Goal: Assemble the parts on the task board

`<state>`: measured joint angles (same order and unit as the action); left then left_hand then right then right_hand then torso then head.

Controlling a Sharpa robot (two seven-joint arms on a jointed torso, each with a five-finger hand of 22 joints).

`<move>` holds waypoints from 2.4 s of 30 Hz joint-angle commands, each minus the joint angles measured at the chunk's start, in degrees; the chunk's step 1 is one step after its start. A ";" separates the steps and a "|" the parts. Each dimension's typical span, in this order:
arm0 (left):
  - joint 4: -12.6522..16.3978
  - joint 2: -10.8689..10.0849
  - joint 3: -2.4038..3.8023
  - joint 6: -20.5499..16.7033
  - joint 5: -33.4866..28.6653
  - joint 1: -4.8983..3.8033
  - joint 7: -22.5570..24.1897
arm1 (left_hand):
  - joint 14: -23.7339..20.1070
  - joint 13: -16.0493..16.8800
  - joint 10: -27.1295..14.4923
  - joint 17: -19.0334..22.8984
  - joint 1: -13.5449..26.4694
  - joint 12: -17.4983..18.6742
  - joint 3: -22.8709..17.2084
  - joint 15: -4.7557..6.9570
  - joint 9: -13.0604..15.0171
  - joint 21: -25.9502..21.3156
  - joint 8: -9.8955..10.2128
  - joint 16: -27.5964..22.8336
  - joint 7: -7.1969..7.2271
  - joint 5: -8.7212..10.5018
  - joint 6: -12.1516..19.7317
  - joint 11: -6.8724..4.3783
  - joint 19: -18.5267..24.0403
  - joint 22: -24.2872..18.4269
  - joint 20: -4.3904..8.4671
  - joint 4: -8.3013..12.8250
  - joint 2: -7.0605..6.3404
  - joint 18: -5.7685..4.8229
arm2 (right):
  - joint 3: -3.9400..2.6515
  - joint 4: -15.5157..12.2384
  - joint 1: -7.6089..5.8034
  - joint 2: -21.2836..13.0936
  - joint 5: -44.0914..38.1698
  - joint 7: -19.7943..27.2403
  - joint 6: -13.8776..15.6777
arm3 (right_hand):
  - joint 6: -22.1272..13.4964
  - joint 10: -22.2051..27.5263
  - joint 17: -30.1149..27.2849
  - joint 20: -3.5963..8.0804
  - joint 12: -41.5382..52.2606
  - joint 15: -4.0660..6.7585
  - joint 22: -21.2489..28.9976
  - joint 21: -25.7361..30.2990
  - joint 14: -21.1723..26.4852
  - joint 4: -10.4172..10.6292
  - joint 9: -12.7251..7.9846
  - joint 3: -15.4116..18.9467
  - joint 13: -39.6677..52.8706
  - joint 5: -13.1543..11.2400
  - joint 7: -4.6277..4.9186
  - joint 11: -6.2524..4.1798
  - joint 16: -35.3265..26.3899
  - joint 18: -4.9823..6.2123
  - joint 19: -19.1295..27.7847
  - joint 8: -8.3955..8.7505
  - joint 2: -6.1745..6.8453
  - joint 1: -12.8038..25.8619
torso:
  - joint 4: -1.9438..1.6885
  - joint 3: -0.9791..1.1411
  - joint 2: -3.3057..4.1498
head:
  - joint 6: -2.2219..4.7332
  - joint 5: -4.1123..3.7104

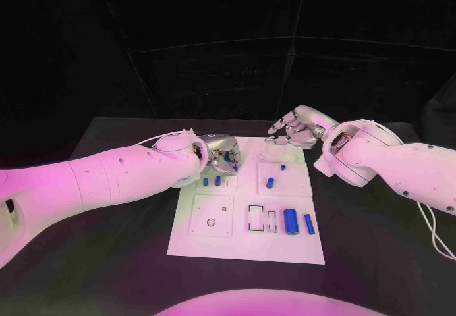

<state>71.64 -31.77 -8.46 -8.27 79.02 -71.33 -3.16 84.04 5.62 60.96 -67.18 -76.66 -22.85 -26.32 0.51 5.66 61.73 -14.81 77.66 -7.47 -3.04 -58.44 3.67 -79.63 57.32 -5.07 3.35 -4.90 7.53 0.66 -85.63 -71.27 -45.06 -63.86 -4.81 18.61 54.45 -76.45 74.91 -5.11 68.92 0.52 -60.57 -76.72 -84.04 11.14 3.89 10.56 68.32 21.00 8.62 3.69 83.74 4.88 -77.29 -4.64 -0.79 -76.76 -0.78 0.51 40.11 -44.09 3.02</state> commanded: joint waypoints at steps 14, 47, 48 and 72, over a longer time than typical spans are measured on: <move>2.50 -2.76 0.45 -5.50 -1.44 0.27 3.89 | 1.35 -1.01 0.83 0.76 0.43 2.58 -2.11 0.23 -0.63 0.83 1.71 0.21 -0.42 0.15 -0.81 0.38 0.01 1.12 0.09 1.00 -0.02 -0.88 | -0.04 0.17 -0.10 0.12 0.07 0.64 0.08 | 0.12 0.35 4.18 -0.10 -0.17 0.34 0.04 0.18 -3.50 0.01 0.07 0.25 0.10 0.24 -0.03 -0.13 -0.34 0.69 0.30 -0.33 -0.43 -0.26 | -0.06 -0.03 -0.08 | 0.79 -0.19; 7.84 -12.15 2.48 -1.45 -3.35 0.05 2.46 | 1.43 -1.36 1.68 0.86 0.78 3.39 -2.61 0.22 -0.79 1.58 2.16 0.34 -0.39 0.15 -1.48 0.35 -0.13 2.04 0.01 1.29 -0.41 -0.98 | -0.03 0.38 -0.09 -0.14 0.07 0.56 0.03 | 0.12 0.35 4.18 -0.10 -0.17 0.34 0.04 0.18 -3.50 0.01 0.07 0.25 0.10 0.24 -0.03 -0.13 -0.34 0.69 0.30 -0.33 -0.43 -0.26 | -0.03 -0.02 0.04 | 0.89 0.15; 7.70 -12.09 2.48 -1.24 -3.35 0.05 2.35 | 1.42 -1.37 1.70 0.92 0.79 3.41 -2.63 0.22 -0.80 1.51 2.17 0.31 -0.39 0.15 -1.50 0.34 -0.10 1.96 0.01 1.30 -0.41 -0.97 | -0.03 0.38 -0.09 -0.14 0.07 0.56 0.02 | 0.12 0.35 4.18 -0.10 -0.17 0.34 0.04 0.18 -3.50 0.01 0.07 0.25 0.10 0.24 -0.03 -0.13 -0.34 0.69 0.30 -0.33 -0.43 -0.26 | -0.03 -0.01 0.04 | 0.90 0.16; 5.33 -9.96 2.36 0.72 -3.36 0.32 1.85 | 1.38 -1.41 1.77 1.12 0.84 3.53 -2.67 0.23 -0.83 1.47 2.25 0.23 -0.37 0.15 -1.53 0.34 -0.06 1.92 0.01 1.34 -0.49 -0.95 | -0.02 0.38 -0.09 -0.02 0.07 0.59 -0.06 | 0.17 0.41 4.16 -0.10 -0.25 0.35 0.08 0.21 -3.50 0.02 0.08 0.28 0.02 0.31 -0.04 -0.14 -0.36 0.70 0.31 -0.37 -0.52 -0.38 | 0.02 0.00 0.03 | 0.60 0.20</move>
<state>77.00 -41.80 -6.12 -8.41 75.91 -70.96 -1.09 83.84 4.26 62.46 -66.11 -76.35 -19.52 -28.64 0.70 4.92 63.13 -12.86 77.66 -7.66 -3.04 -59.59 3.99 -79.61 59.32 -5.09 4.58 -5.22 7.55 0.67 -85.17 -71.26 -45.10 -63.87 -4.66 18.61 54.45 -76.45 74.94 -5.11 68.92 0.52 -60.57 -76.72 -84.04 11.15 3.89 10.56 68.36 21.00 8.62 3.68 83.74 4.88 -77.29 -4.64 -1.02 -76.99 -0.77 0.49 40.13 -43.51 3.24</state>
